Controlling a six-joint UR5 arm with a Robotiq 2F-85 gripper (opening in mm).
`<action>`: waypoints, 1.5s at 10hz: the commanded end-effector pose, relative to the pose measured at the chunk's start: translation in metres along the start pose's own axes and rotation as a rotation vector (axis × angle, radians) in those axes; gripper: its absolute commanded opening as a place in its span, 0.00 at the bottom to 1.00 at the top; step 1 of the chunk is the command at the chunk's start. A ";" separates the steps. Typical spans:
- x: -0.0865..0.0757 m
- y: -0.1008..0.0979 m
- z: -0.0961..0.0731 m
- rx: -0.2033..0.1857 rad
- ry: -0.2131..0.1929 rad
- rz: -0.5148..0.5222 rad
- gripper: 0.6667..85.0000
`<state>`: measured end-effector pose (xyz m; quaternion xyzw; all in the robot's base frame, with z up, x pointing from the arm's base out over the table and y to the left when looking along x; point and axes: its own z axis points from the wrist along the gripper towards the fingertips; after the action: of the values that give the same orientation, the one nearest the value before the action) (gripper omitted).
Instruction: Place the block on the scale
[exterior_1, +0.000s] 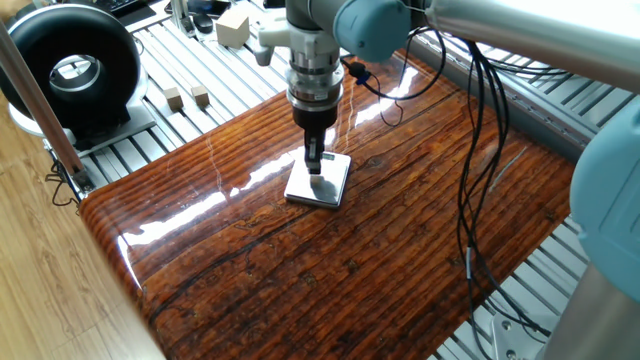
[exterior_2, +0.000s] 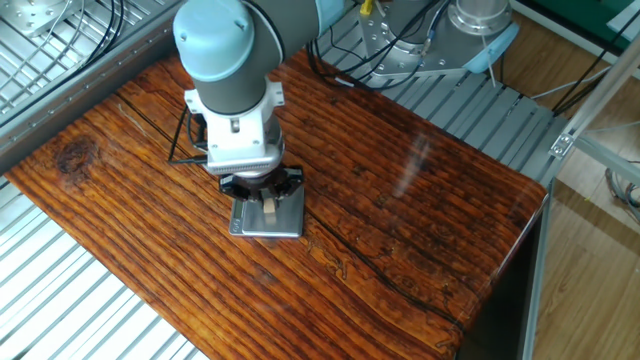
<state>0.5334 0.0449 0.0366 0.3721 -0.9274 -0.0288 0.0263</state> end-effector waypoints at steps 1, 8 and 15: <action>0.003 0.000 -0.002 -0.023 -0.013 0.010 0.07; 0.005 0.004 -0.003 -0.080 -0.048 0.069 0.13; 0.000 0.000 0.004 -0.064 -0.062 0.079 0.17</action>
<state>0.5300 0.0418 0.0336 0.3379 -0.9389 -0.0634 0.0160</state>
